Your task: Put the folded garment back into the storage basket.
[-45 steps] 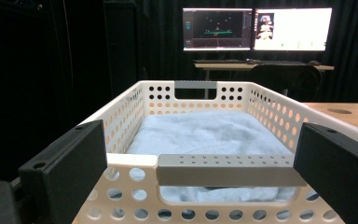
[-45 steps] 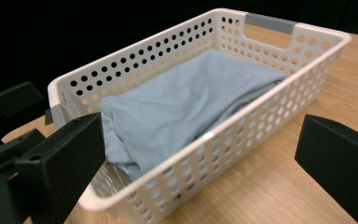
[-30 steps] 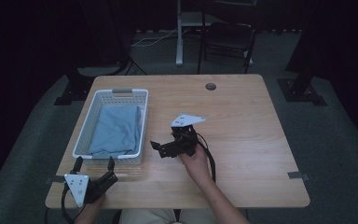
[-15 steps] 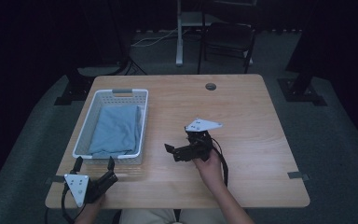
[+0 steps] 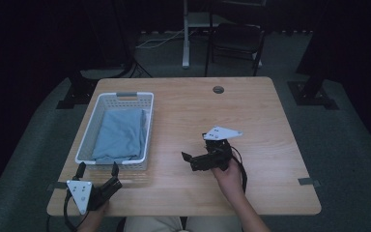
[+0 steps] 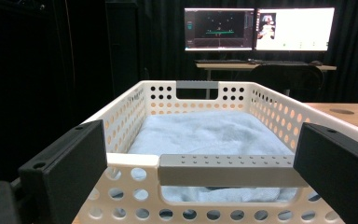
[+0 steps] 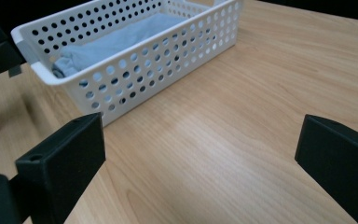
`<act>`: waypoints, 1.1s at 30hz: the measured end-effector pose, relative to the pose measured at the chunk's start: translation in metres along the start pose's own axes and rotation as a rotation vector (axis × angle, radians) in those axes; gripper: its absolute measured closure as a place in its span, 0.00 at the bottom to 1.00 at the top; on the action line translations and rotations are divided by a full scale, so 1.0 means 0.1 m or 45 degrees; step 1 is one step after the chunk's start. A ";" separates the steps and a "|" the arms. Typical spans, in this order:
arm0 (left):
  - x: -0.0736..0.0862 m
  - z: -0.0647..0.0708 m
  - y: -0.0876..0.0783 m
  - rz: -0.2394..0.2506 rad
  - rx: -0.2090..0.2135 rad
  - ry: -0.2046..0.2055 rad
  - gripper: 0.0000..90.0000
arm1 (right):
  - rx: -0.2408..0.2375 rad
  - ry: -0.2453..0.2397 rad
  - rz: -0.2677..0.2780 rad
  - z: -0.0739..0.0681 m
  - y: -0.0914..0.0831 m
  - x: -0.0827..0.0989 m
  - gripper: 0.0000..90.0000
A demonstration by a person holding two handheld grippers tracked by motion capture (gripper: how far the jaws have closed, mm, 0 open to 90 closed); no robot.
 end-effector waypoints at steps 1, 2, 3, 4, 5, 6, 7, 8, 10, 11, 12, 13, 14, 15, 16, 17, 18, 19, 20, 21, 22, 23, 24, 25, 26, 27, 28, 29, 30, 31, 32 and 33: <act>0.00 0.00 0.00 -0.001 0.001 0.001 0.04 | -0.003 -0.001 0.006 0.01 -0.01 0.01 0.02; 0.00 0.00 0.00 0.000 0.000 0.000 0.04 | -0.009 0.009 0.008 0.02 -0.02 0.04 0.02; 0.00 0.00 0.00 -0.001 0.000 0.001 0.04 | -0.011 0.016 -0.002 0.03 -0.02 0.07 0.02; 0.00 0.00 0.00 0.000 0.000 0.000 0.04 | 0.001 0.017 -0.013 0.06 -0.02 0.10 0.02; 0.00 0.00 0.00 -0.001 0.000 0.000 0.04 | 0.015 0.021 -0.022 0.07 -0.01 0.13 0.02; 0.00 0.00 0.00 0.000 -0.001 0.000 0.04 | 0.014 0.026 -0.037 0.09 -0.01 0.17 0.02; 0.00 0.00 0.00 0.000 -0.002 0.000 0.04 | 0.015 0.030 -0.049 0.10 -0.01 0.19 0.02; 0.00 0.00 0.00 -0.001 -0.003 0.000 0.04 | 0.021 0.029 -0.048 0.11 -0.02 0.21 0.02; 0.00 0.00 0.00 -0.001 -0.004 0.000 0.04 | 0.018 0.040 -0.040 0.12 -0.04 0.24 0.02; 0.00 0.00 0.00 0.000 -0.004 -0.001 0.04 | 0.025 0.042 -0.040 0.13 -0.05 0.26 0.02; 0.00 0.00 0.00 0.000 -0.004 -0.001 0.04 | 0.039 0.041 -0.035 0.13 -0.07 0.27 0.02; 0.00 0.00 0.00 0.000 -0.004 -0.001 0.04 | 0.039 0.041 -0.030 0.14 -0.09 0.29 0.02; 0.00 0.00 0.00 -0.001 -0.005 0.000 0.04 | 0.034 0.047 -0.023 0.14 -0.12 0.30 0.02; 0.00 0.00 0.00 -0.001 -0.004 -0.001 0.04 | 0.037 0.053 -0.012 0.14 -0.14 0.32 0.02; 0.00 0.00 0.00 0.000 -0.005 -0.001 0.04 | 0.040 0.054 -0.012 0.15 -0.16 0.34 0.02; 0.00 0.00 0.00 0.000 -0.005 -0.001 0.04 | 0.047 0.053 -0.020 0.15 -0.17 0.36 0.02; 0.00 0.00 0.00 0.000 -0.005 -0.001 0.04 | 0.055 0.053 -0.023 0.16 -0.18 0.37 0.02; 0.00 0.00 0.00 0.000 -0.005 -0.001 0.04 | 0.064 0.055 -0.021 0.17 -0.20 0.39 0.02; 0.00 0.00 0.00 0.000 -0.005 -0.001 0.04 | 0.062 0.060 -0.009 0.18 -0.22 0.41 0.02; 0.00 0.00 0.00 0.000 -0.005 -0.001 0.04 | 0.055 0.066 -0.006 0.19 -0.23 0.43 0.02; 0.00 0.00 0.00 -0.001 -0.005 -0.001 0.04 | 0.065 0.073 -0.010 0.20 -0.24 0.45 0.02; 0.00 0.00 0.00 0.000 -0.005 -0.001 0.04 | 0.078 0.072 -0.014 0.22 -0.25 0.47 0.02; 0.00 0.00 0.00 -0.001 -0.005 -0.001 0.04 | 0.082 0.079 -0.016 0.24 -0.25 0.50 0.02; 0.00 0.00 0.00 0.000 -0.005 -0.001 0.04 | 0.080 0.084 -0.015 0.26 -0.26 0.52 0.02; 0.00 0.00 0.00 0.000 -0.006 -0.001 0.04 | 0.082 0.094 -0.020 0.27 -0.26 0.54 0.02; 0.00 0.00 0.00 0.000 -0.006 -0.001 0.04 | 0.094 0.092 -0.035 0.29 -0.26 0.57 0.02; 0.00 0.00 0.00 0.000 -0.006 -0.001 0.04 | 0.120 0.087 -0.046 0.30 -0.27 0.59 0.02; 0.00 0.00 0.00 0.000 -0.006 -0.001 0.04 | 0.134 0.083 -0.051 0.31 -0.28 0.61 0.02; 0.00 0.00 0.00 -0.001 -0.006 -0.001 0.04 | 0.134 0.080 -0.048 0.31 -0.29 0.61 0.02; 0.00 0.00 0.00 0.000 -0.006 -0.001 0.04 | 0.132 0.083 -0.044 0.31 -0.30 0.62 0.02; 0.00 0.00 0.00 -0.001 -0.006 -0.001 0.04 | 0.140 0.081 -0.029 0.31 -0.32 0.62 0.02; 0.00 0.00 0.00 0.000 -0.006 -0.001 0.04 | 0.138 0.085 -0.015 0.31 -0.33 0.63 0.02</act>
Point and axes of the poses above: each handheld gripper's, and its own axes: y roughly forward along the jaws, x roughly out of its underside, z roughly to its right, the point moved 7 cm from there along y, roughly forward along the jaws, and after that the axes turned 15 degrees about -z, right-handed, at the moved point
